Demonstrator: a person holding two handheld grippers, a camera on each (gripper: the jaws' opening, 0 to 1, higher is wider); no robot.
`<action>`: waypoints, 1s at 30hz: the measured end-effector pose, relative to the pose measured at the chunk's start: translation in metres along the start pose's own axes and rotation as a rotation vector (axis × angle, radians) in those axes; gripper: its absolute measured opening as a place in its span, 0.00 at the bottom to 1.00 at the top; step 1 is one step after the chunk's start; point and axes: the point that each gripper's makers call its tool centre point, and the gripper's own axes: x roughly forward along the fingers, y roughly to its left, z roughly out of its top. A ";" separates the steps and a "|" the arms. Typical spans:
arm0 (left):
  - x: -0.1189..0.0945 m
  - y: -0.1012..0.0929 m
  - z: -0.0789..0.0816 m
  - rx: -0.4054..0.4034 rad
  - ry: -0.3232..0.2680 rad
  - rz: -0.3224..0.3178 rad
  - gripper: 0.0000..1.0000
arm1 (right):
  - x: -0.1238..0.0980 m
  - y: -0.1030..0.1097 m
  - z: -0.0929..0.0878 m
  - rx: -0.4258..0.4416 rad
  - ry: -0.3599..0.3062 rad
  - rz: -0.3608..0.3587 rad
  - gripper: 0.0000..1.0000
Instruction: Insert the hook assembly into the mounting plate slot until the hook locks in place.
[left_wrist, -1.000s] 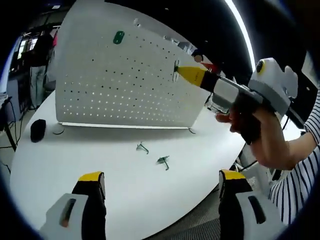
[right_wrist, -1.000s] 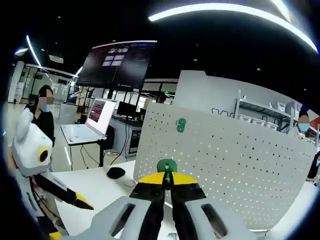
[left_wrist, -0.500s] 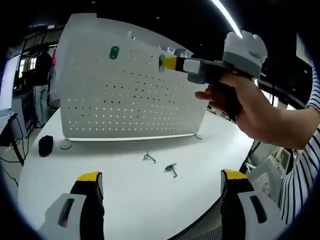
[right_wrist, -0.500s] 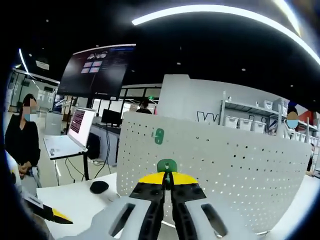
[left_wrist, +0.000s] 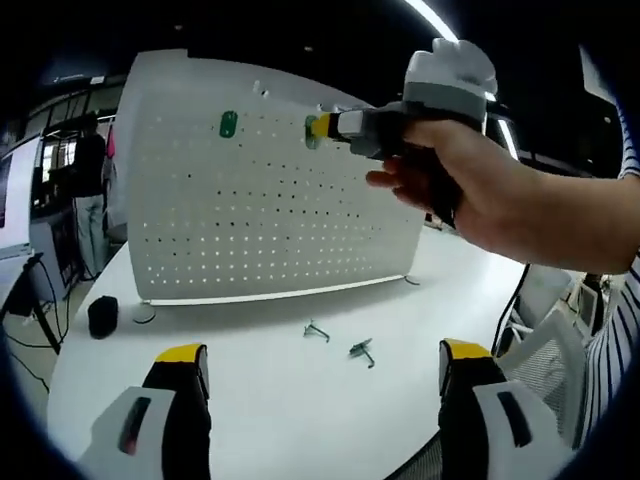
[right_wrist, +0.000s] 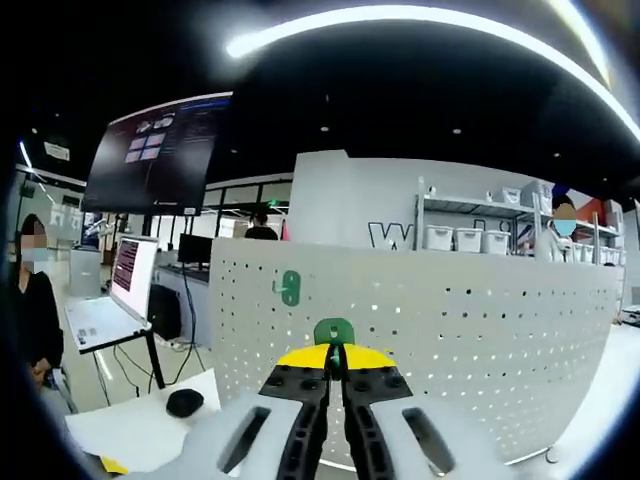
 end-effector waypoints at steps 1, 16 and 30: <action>0.002 -0.001 -0.002 0.000 0.000 0.000 0.97 | 0.003 0.000 0.000 0.002 0.000 -0.005 0.01; 0.003 0.001 -0.006 -0.005 0.018 -0.003 0.94 | 0.047 0.002 0.018 0.116 -0.072 -0.069 0.01; 0.001 0.013 -0.013 0.000 0.051 0.044 0.94 | 0.079 0.001 0.021 0.107 -0.111 -0.135 0.01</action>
